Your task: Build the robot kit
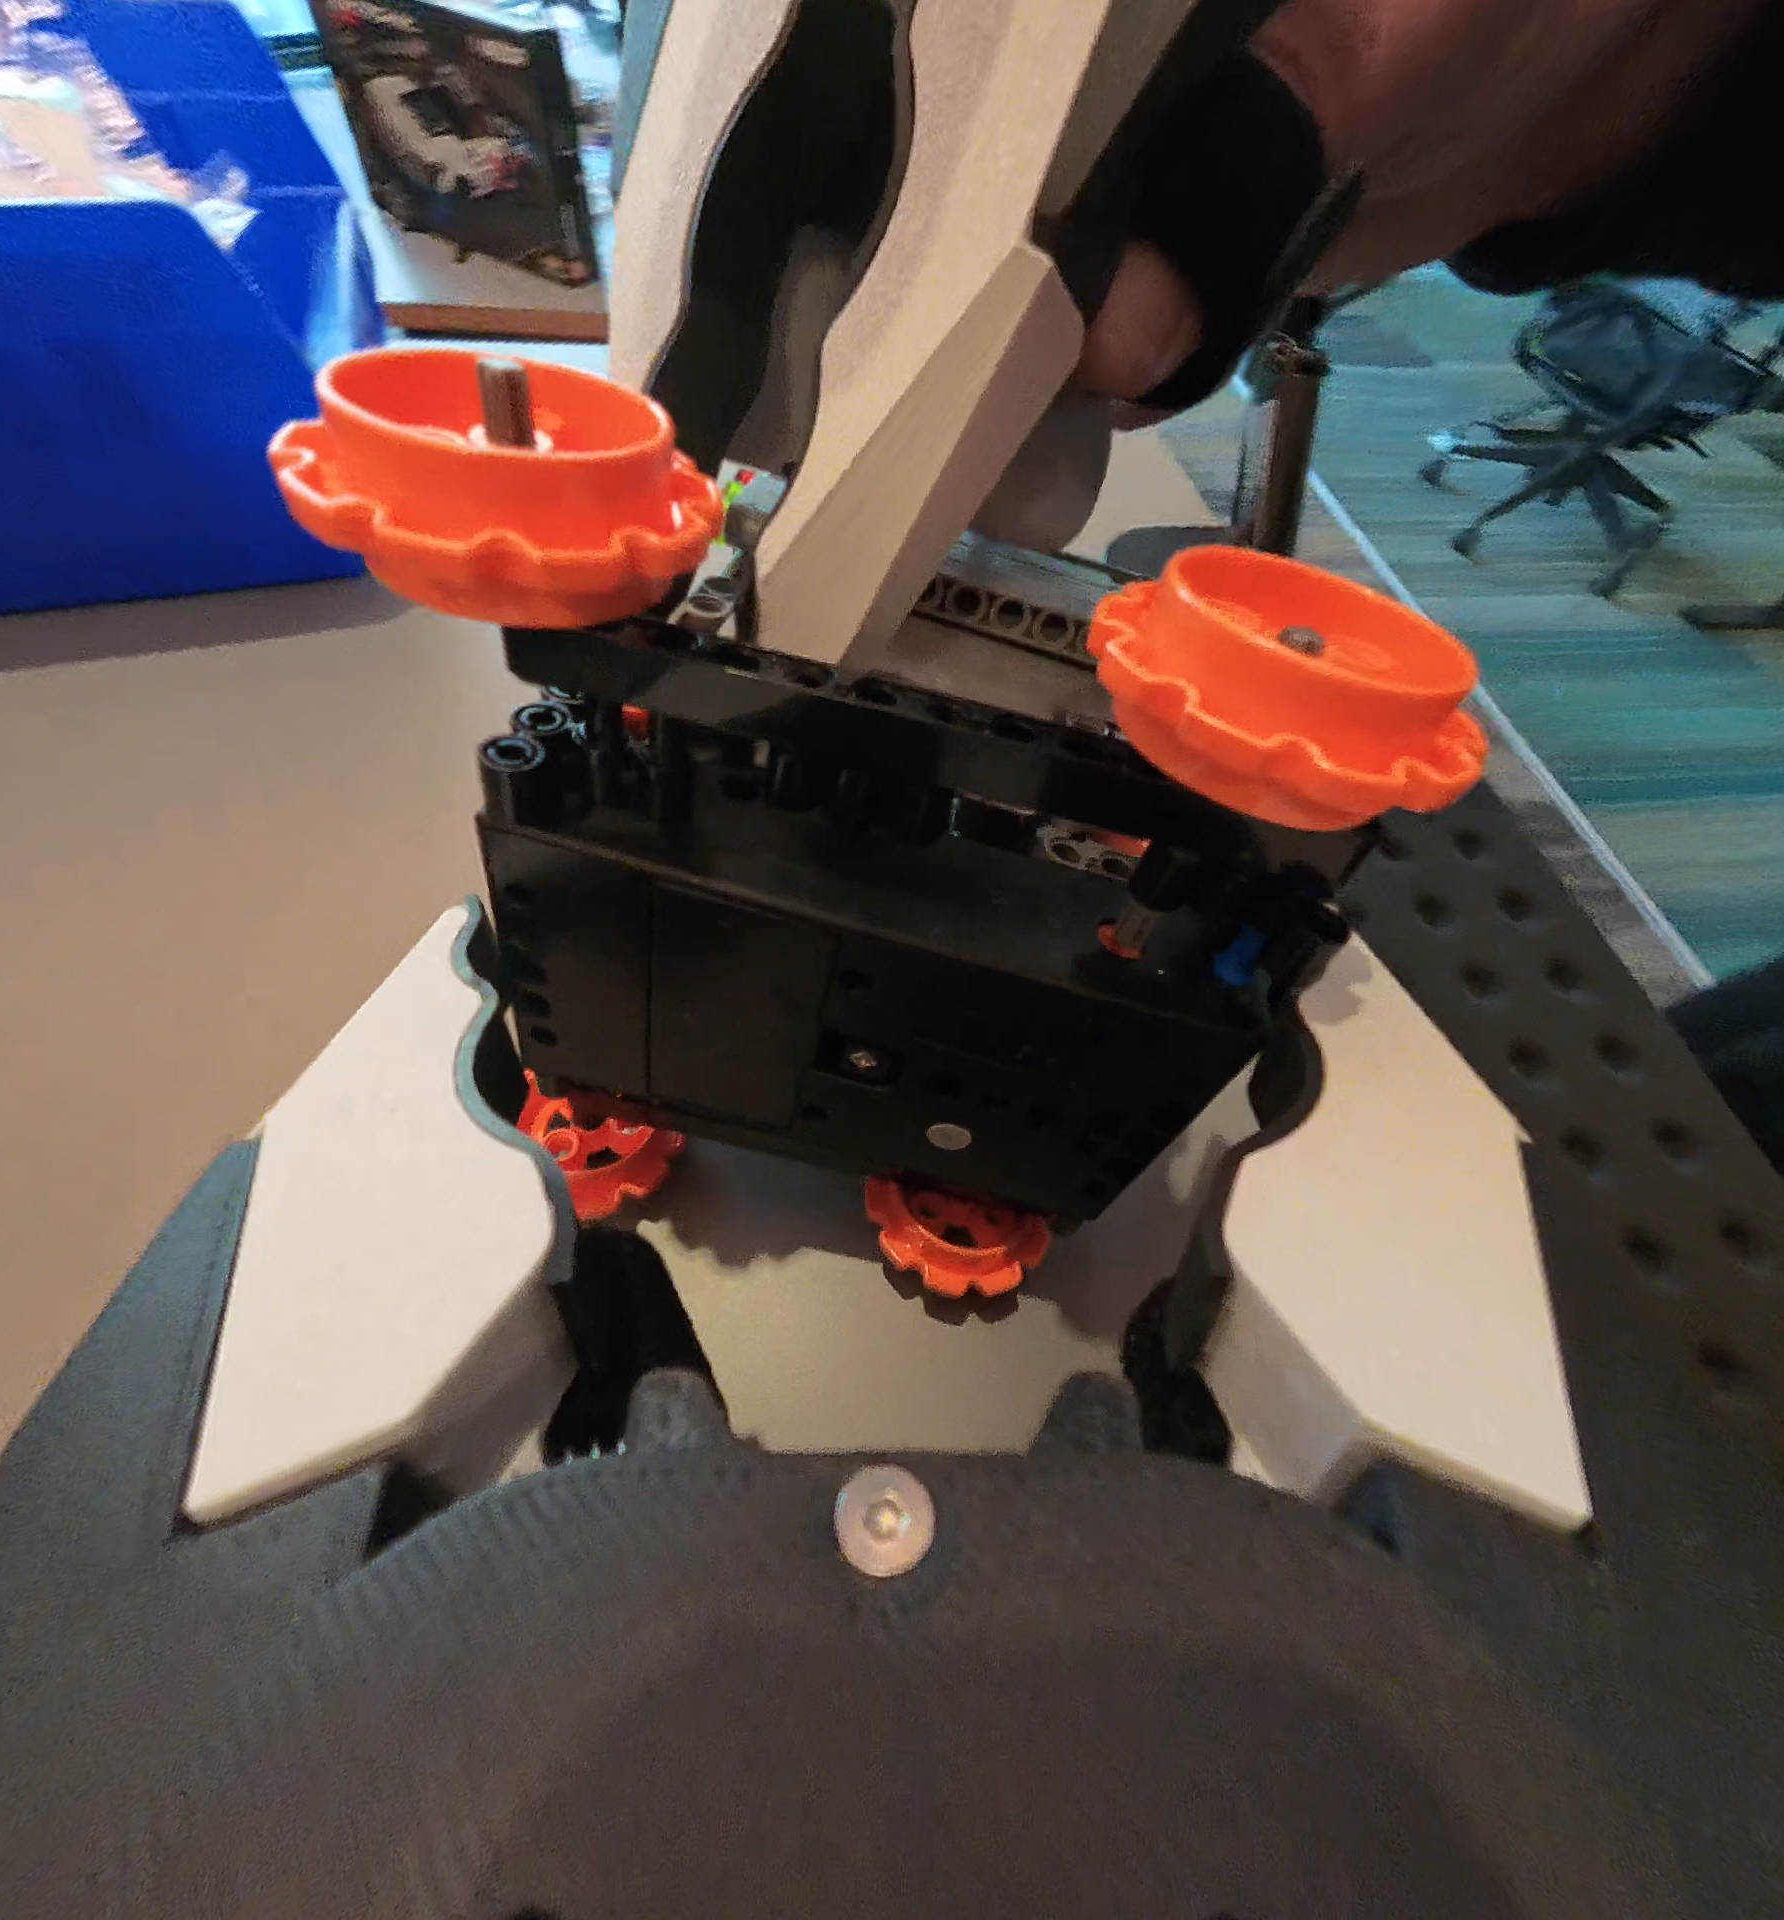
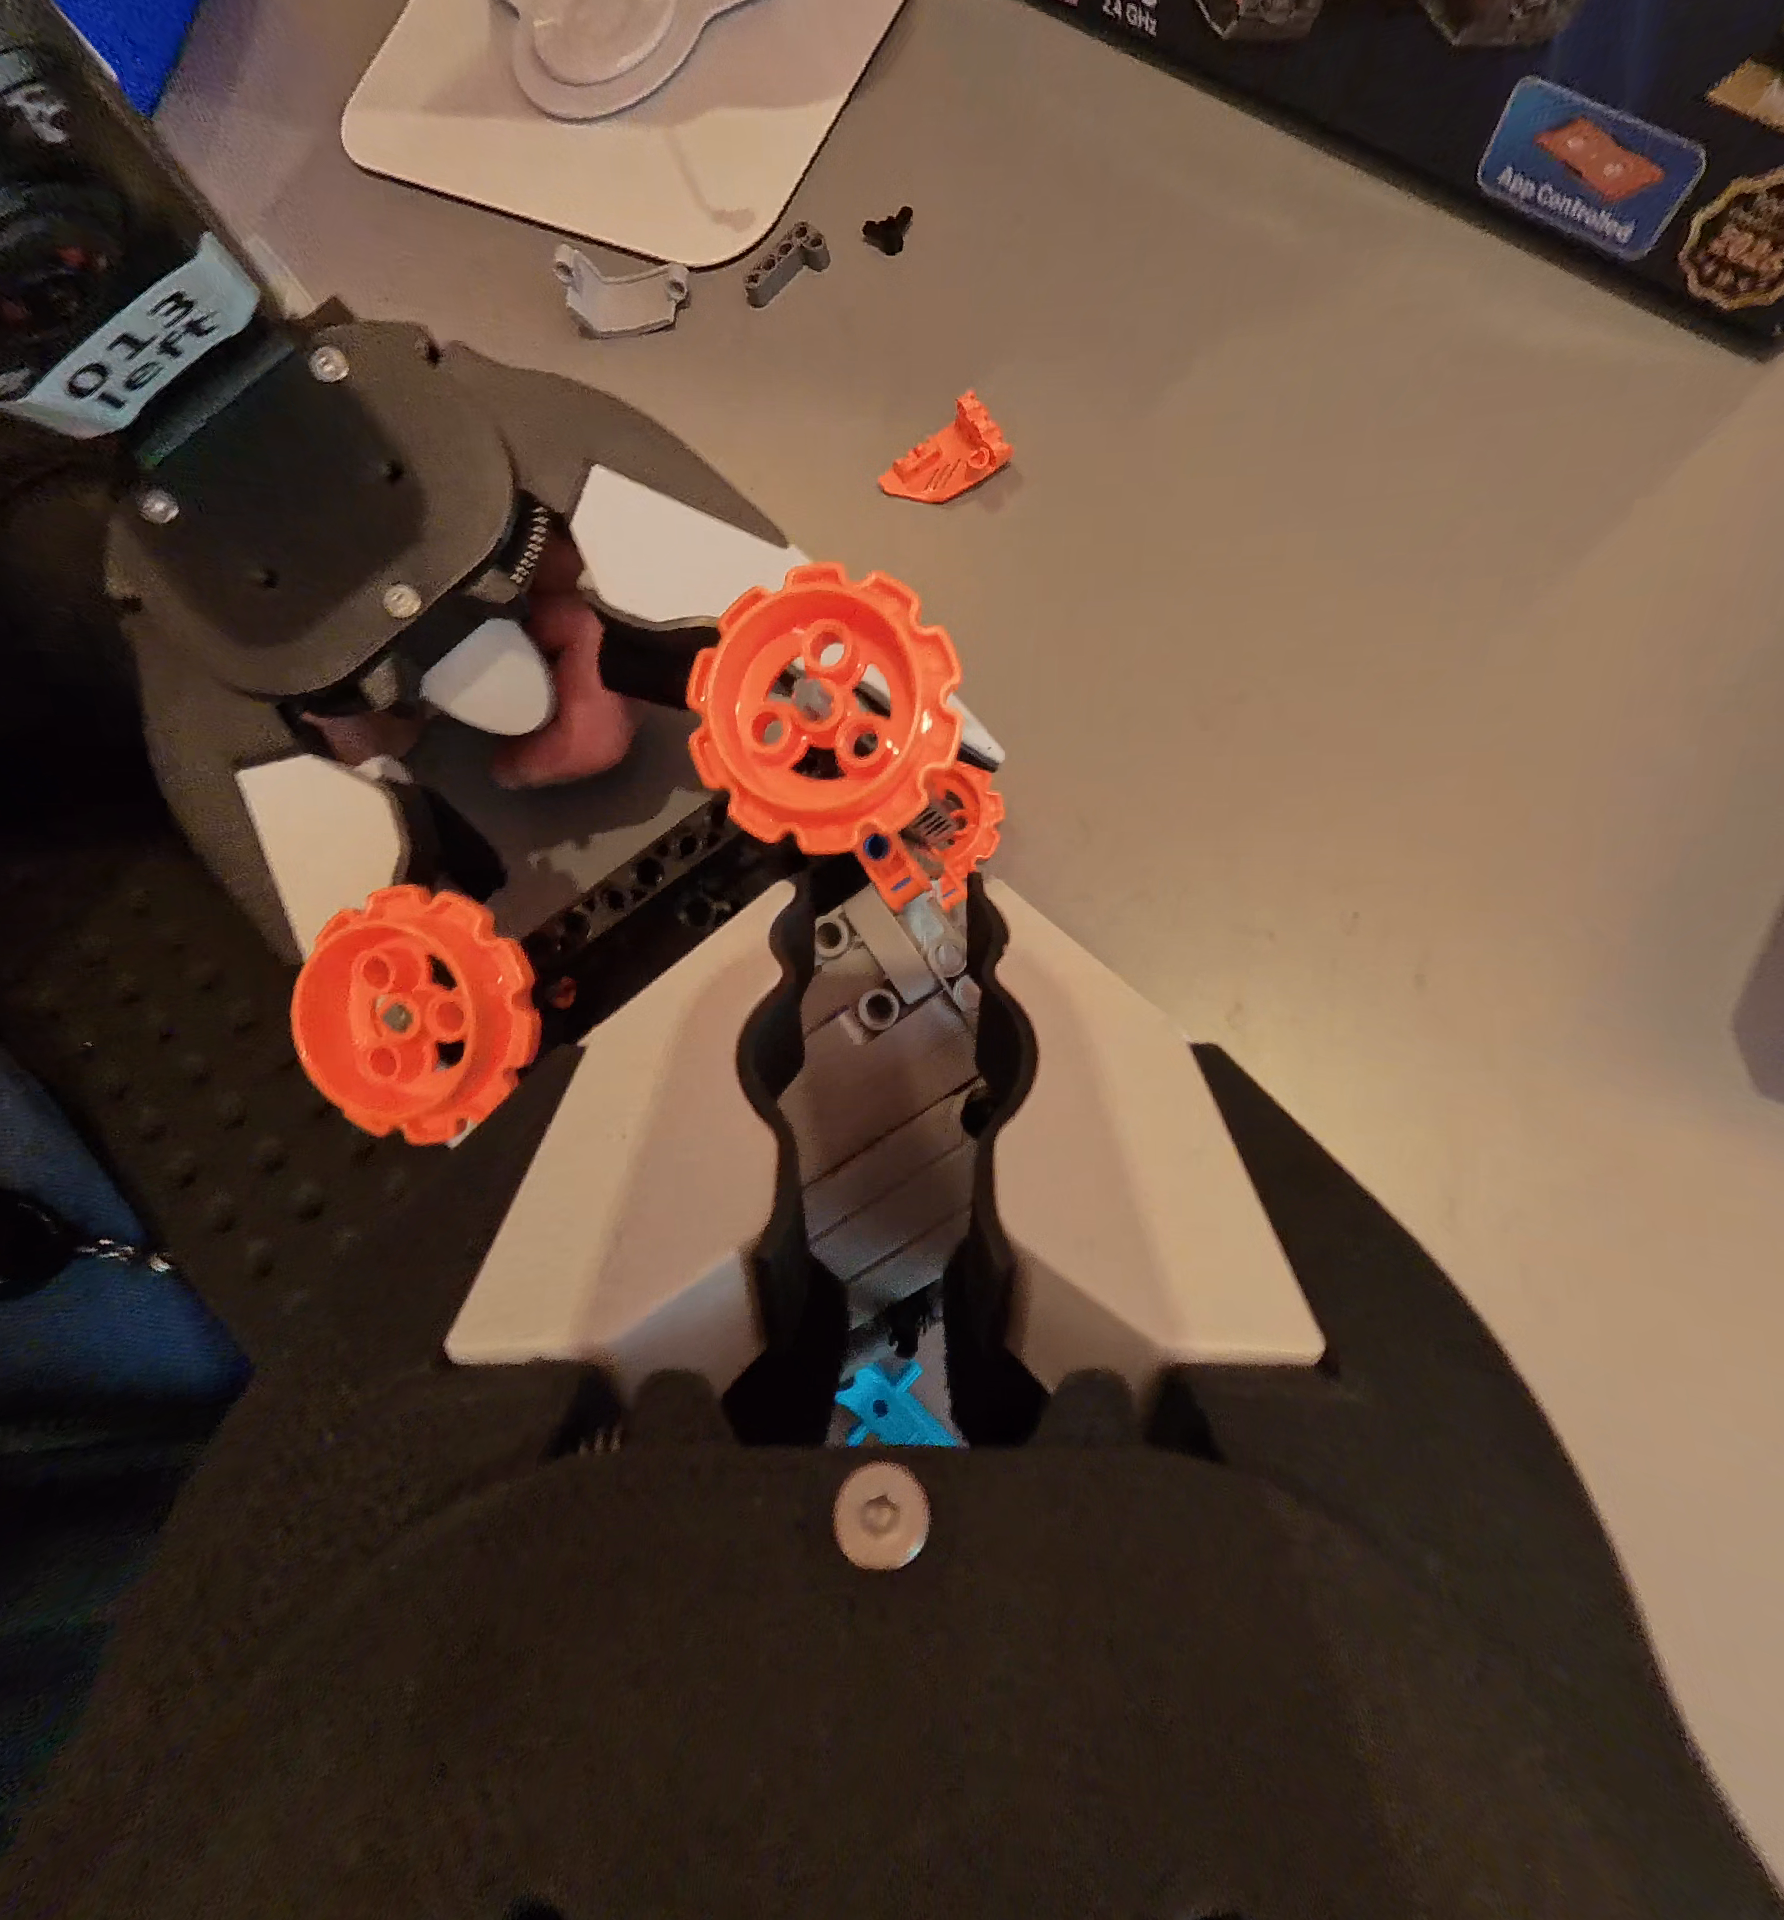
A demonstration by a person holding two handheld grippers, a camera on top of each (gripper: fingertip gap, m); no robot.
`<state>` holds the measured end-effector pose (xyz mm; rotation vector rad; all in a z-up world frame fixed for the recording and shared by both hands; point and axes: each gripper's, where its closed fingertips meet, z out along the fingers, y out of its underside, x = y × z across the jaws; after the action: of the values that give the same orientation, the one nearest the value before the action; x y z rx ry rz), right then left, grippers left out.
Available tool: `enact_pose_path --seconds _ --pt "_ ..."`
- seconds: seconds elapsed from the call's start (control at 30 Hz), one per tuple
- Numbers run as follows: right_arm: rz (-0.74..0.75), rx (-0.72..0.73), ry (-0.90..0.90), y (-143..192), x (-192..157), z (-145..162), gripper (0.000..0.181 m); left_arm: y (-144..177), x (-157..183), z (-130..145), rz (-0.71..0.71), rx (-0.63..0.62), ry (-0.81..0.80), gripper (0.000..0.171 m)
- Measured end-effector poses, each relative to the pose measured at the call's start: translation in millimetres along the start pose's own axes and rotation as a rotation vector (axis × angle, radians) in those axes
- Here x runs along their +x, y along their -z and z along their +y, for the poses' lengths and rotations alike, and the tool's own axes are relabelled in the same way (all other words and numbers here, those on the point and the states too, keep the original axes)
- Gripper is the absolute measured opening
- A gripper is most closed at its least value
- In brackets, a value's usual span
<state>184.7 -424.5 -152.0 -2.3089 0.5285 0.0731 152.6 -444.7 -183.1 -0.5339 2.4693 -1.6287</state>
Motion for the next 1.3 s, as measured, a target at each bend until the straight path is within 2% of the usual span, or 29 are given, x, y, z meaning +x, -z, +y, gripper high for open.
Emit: enact_pose_path --seconds 0.1,0.13,0.17,0.27,0.33,0.37,0.43,0.57,0.73,0.8,0.87,1.0,1.3 --pt "-0.010 0.012 0.056 -4.8 1.1 -6.4 0.025 1.7 1.3 2.1 -0.134 -0.011 0.060 0.142" --pt "-0.023 0.008 0.075 -6.5 1.2 -7.6 0.027 2.4 5.3 2.2 -0.146 -0.012 0.071 0.148" --pt "-0.038 0.001 0.088 -8.1 0.7 -8.5 0.027 3.8 8.9 2.2 -0.138 -0.003 0.088 0.154" --pt "-0.036 -0.019 0.133 -8.8 -0.7 -9.1 0.029 19.1 5.6 -1.4 -0.099 0.058 0.096 0.146" --pt "-0.013 -0.033 0.112 -1.6 -0.3 -8.2 0.030 25.6 -5.0 -0.8 -0.074 0.066 0.119 0.155" --pt "-0.011 -0.036 0.081 3.1 -1.6 -8.0 0.030 25.6 -6.0 -0.3 -0.047 0.070 0.113 0.154" --pt "-0.003 -0.073 0.032 11.0 -5.8 -3.2 0.033 18.3 -10.2 7.9 -0.040 0.025 0.096 0.156" --pt "0.003 -0.095 -0.028 18.6 -26.7 -5.9 0.031 1.2 4.7 15.7 0.019 -0.026 0.048 0.143" --pt "0.043 -0.083 -0.113 8.4 -36.0 -11.4 0.026 -0.7 3.4 15.6 0.007 -0.028 0.048 0.138" --pt "0.064 -0.079 -0.131 4.4 -35.1 -12.6 0.013 -1.0 3.5 15.6 0.004 -0.027 0.046 0.138" --pt "0.088 -0.082 -0.145 3.0 -34.5 -14.6 0.010 -0.8 2.4 15.3 0.006 -0.024 0.057 0.137" --pt "0.147 -0.103 -0.118 2.3 -35.2 -13.9 0.008 -0.7 1.9 15.5 0.001 -0.024 0.055 0.137" --pt "0.138 -0.132 -0.096 2.5 -33.1 -12.7 0.008 -2.3 1.1 15.4 0.009 -0.027 0.048 0.136"
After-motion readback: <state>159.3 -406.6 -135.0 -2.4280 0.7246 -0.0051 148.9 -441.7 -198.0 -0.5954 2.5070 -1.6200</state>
